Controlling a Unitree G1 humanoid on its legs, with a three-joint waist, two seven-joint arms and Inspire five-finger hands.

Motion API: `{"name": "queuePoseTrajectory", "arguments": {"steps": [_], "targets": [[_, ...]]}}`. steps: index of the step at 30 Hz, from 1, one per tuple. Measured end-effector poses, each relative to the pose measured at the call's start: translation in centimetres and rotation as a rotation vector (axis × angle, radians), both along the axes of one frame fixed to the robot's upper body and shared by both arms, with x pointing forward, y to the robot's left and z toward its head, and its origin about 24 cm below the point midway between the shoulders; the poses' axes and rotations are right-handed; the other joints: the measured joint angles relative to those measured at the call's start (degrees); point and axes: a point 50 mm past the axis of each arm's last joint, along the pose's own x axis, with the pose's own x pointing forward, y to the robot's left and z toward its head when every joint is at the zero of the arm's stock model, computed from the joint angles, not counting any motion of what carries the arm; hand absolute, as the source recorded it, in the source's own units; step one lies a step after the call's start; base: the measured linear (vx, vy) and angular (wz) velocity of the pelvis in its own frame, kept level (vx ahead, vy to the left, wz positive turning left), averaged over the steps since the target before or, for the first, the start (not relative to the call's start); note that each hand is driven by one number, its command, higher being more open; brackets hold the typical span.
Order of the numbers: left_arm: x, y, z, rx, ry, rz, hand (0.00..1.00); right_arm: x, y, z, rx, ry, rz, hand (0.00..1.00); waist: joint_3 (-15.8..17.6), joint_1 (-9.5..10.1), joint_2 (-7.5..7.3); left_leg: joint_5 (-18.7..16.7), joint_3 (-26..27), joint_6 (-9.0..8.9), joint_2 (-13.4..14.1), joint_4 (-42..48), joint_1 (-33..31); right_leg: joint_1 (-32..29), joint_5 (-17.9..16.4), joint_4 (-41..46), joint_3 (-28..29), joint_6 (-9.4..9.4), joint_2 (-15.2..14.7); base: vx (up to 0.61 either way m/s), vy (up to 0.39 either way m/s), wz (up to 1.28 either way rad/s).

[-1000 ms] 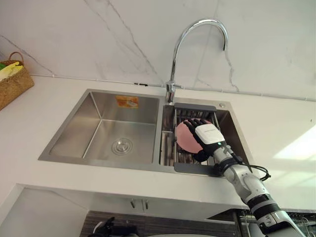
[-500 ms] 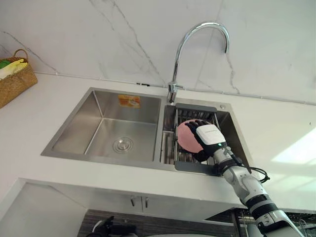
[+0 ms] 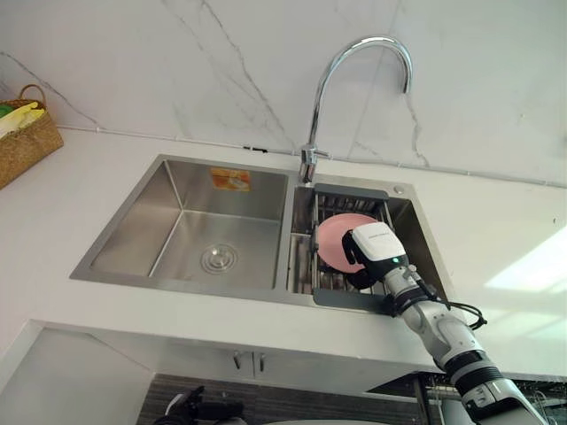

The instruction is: Walk over to the sink, pick up the cup, carry it to the dishwasher, place the cup inside the dishwasher, then close the dishwasher door

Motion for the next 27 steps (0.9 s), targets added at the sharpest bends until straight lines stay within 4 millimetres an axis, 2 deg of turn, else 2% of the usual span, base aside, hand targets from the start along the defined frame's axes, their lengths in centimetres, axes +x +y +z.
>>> {"name": "queuePoseTrajectory", "arguments": {"steps": [10,15,19,27], "targets": [[0.11,-0.19,0.01,0.000,-0.011,-0.019,1.00,-0.46,-0.19,0.53,0.029,-0.038,0.006,0.00,0.3,-0.50,0.56,-0.1,0.0,-0.17,0.0,0.0,0.0,0.0,0.0,0.0,0.1,0.15,0.0,0.00,0.000,0.00],[0.17,-0.37,-0.02,-0.003,-0.011,-0.023,1.00,-0.17,-0.80,0.80,0.126,0.029,-0.053,0.00,0.5,-0.69,1.06,-0.1,0.1,-0.35,0.0,0.0,0.0,0.0,0.2,0.1,0.1,-0.04,0.0,0.00,0.000,0.00],[0.27,-0.55,-0.04,-0.006,-0.011,-0.032,1.00,-0.11,-0.73,0.86,0.138,0.038,-0.061,0.00,0.6,-0.69,1.51,-0.1,0.2,-0.42,-0.1,0.0,0.4,0.1,0.1,0.4,0.1,-0.11,0.1,0.00,0.000,0.00],[0.27,-0.56,-0.04,-0.005,-0.014,-0.033,1.00,-0.23,-0.77,0.81,0.156,-0.082,-0.089,0.00,0.7,-0.67,1.56,0.0,0.2,-0.55,0.0,0.0,0.5,0.1,0.0,0.5,0.1,-0.30,0.2,0.00,0.000,0.00]]}}
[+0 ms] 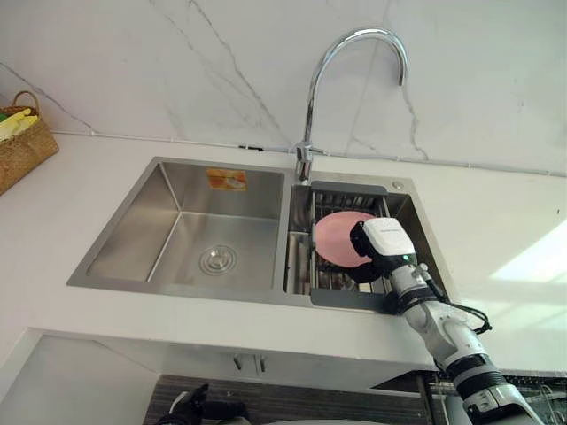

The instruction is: Walk over to the sink, pick up the cup, carry it to the dishwasher, place the cup inside the dishwasher, then close the dishwasher door

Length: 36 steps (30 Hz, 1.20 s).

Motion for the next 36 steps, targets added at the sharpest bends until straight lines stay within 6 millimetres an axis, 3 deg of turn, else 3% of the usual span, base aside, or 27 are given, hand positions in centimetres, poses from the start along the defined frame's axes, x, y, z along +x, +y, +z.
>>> {"name": "queuePoseTrajectory", "arguments": {"steps": [10,13,14,17,30,36], "targets": [[0.2,-0.1,0.1,0.013,-0.019,-0.038,1.00,-0.8,-1.0,0.4,0.032,-0.154,-0.036,0.00,0.0,0.01,0.14,0.1,-0.8,-0.05,-0.1,0.0,-0.4,0.0,0.0,0.0,-0.6,0.00,0.0,0.00,0.000,0.03],[0.2,-0.7,0.0,-0.004,-0.024,-0.037,1.00,-0.8,-2.2,1.4,0.112,-0.318,-0.158,0.00,0.0,0.01,1.91,0.1,-1.0,0.06,-0.1,0.0,-0.5,-0.1,0.1,0.0,-0.7,0.16,-0.3,0.00,0.000,0.05],[0.2,-1.1,-0.1,-0.015,-0.024,-0.035,1.00,-0.8,-2.6,1.9,0.119,-0.361,-0.178,1.00,-0.1,0.01,2.94,0.2,-1.0,0.23,-0.2,0.0,-0.5,-0.1,0.1,-0.1,-0.8,0.22,-0.4,0.00,0.000,0.04],[0.0,-1.5,-0.2,-0.025,-0.026,-0.034,1.00,-0.9,-2.9,2.1,0.126,-0.399,-0.197,1.00,-0.4,0.01,4.02,0.3,-1.2,0.26,-0.1,0.0,-0.5,0.1,0.0,-0.2,-1.3,0.22,-0.1,0.03,-0.010,0.03],[0.1,-1.6,-0.2,-0.037,-0.024,-0.063,1.00,-0.3,-3.1,1.4,0.173,-0.306,-0.256,1.00,-0.4,0.12,3.90,0.3,-1.8,0.10,0.1,0.0,0.1,1.0,-0.2,-0.5,-2.0,0.11,0.1,0.00,-0.005,0.02],[0.0,-1.7,-0.2,-0.039,-0.022,-0.068,1.00,0.3,-3.1,0.9,0.233,-0.178,-0.250,1.00,-0.7,0.19,3.59,0.3,-1.9,0.10,0.1,0.0,0.0,1.1,-0.2,-0.5,-2.1,0.12,0.1,0.00,0.000,0.00]]}}
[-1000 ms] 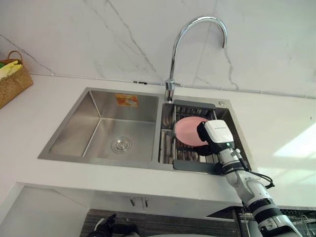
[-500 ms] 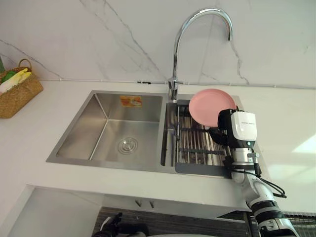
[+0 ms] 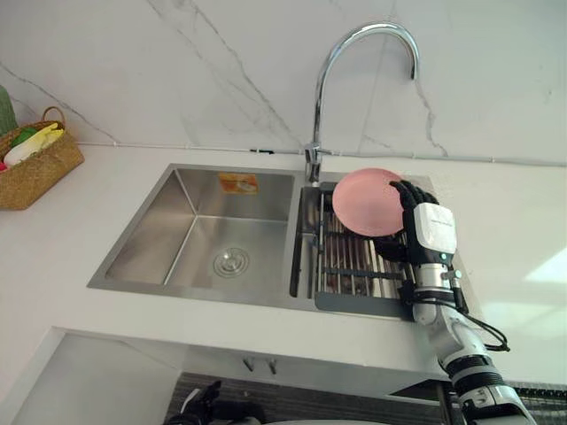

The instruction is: Walk over to the sink, pick up the cup, carry it to the dishwasher, place the cup inside the dishwasher, then close the dishwasher door

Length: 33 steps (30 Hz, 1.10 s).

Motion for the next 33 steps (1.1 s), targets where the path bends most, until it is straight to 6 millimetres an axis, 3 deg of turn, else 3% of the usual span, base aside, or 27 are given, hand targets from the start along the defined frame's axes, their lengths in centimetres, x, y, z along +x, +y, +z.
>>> {"name": "queuePoseTrajectory", "arguments": {"steps": [11,20,28,33], "targets": [[0.1,0.0,0.0,0.000,-0.001,-0.002,1.00,0.7,2.0,-0.1,0.040,0.151,0.184,1.00,-0.2,0.33,-0.22,0.0,0.2,-0.05,0.2,0.0,0.1,0.1,0.0,-0.1,0.2,0.02,0.0,0.00,0.000,0.00],[0.1,0.1,0.1,0.002,-0.004,-0.002,1.00,-0.4,4.4,0.7,0.034,0.195,0.375,1.00,-0.1,0.15,-0.48,-0.2,1.0,-0.16,0.3,0.0,0.1,-0.3,0.0,0.0,1.2,0.02,0.1,0.00,0.000,-0.04],[0.1,0.1,0.0,0.002,-0.003,-0.001,1.00,-0.3,4.8,1.5,0.027,0.167,0.392,1.00,-0.1,0.05,-0.48,-0.4,1.9,-0.21,0.5,0.0,0.1,-1.0,0.1,0.2,2.2,-0.03,0.2,0.00,0.001,-0.06],[0.1,0.1,0.0,0.005,-0.004,0.000,1.00,-0.3,4.7,1.3,0.047,0.122,0.313,1.00,-0.1,0.01,-0.44,-0.4,2.0,-0.23,0.5,0.0,0.1,-1.1,0.1,0.3,2.2,-0.04,0.2,0.00,0.000,-0.01]]}}
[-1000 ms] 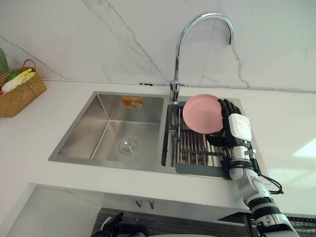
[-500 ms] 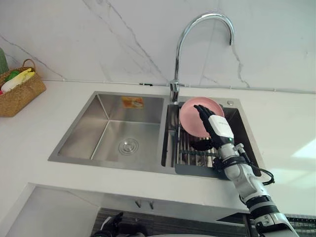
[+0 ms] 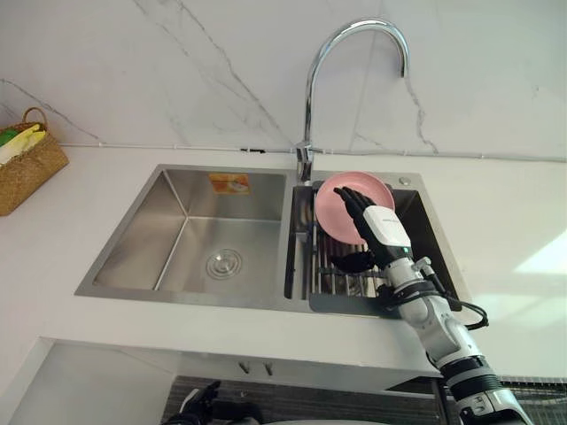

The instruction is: Walk over to the sink, pick up the cup, carry it to the dishwasher, place the cup inside the dishwasher, then close the dishwasher door

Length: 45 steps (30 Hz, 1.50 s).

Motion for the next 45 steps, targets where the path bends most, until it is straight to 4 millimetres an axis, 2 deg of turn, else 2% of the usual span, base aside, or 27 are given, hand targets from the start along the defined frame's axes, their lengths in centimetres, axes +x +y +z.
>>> {"name": "queuePoseTrajectory", "arguments": {"steps": [7,15,20,35,45], "targets": [[0.0,0.0,0.0,0.001,0.002,0.001,1.00,0.1,0.0,-1.0,0.023,0.001,-0.101,1.00,0.0,0.00,0.04,0.1,-0.5,0.00,-0.1,0.0,0.1,0.3,0.0,0.1,-0.6,0.00,-0.1,-0.01,0.000,0.02],[-0.1,0.0,0.0,0.001,0.005,0.001,1.00,1.1,0.2,-1.4,0.030,0.043,-0.177,1.00,0.0,0.07,0.07,0.3,-1.3,0.07,-0.1,0.0,0.4,1.0,0.0,0.0,-1.5,0.01,-0.1,-0.01,0.000,0.05],[0.1,-0.1,0.0,-0.001,0.000,0.000,1.00,1.8,0.3,-2.2,0.011,0.095,-0.214,1.00,-0.1,1.12,0.04,0.4,-1.9,0.13,-0.3,0.0,0.2,1.3,0.0,-0.3,-2.2,0.02,-0.2,-0.01,0.001,0.06],[0.2,-0.1,0.0,-0.004,0.002,-0.001,1.00,2.4,2.3,-2.7,-0.007,0.135,-0.193,1.00,-0.1,1.87,0.02,0.5,-2.6,0.07,-0.4,0.0,0.3,2.0,-0.1,-0.5,-3.1,0.06,-0.2,0.00,-0.001,0.02],[0.4,-0.2,0.1,0.002,-0.001,-0.021,1.00,3.4,2.8,-2.4,-0.120,0.134,-0.216,1.00,-0.1,2.55,0.03,0.8,-3.6,0.11,-0.5,0.0,0.2,2.6,-0.1,-0.5,-4.0,0.08,-0.3,-0.01,-0.002,0.04]]}}
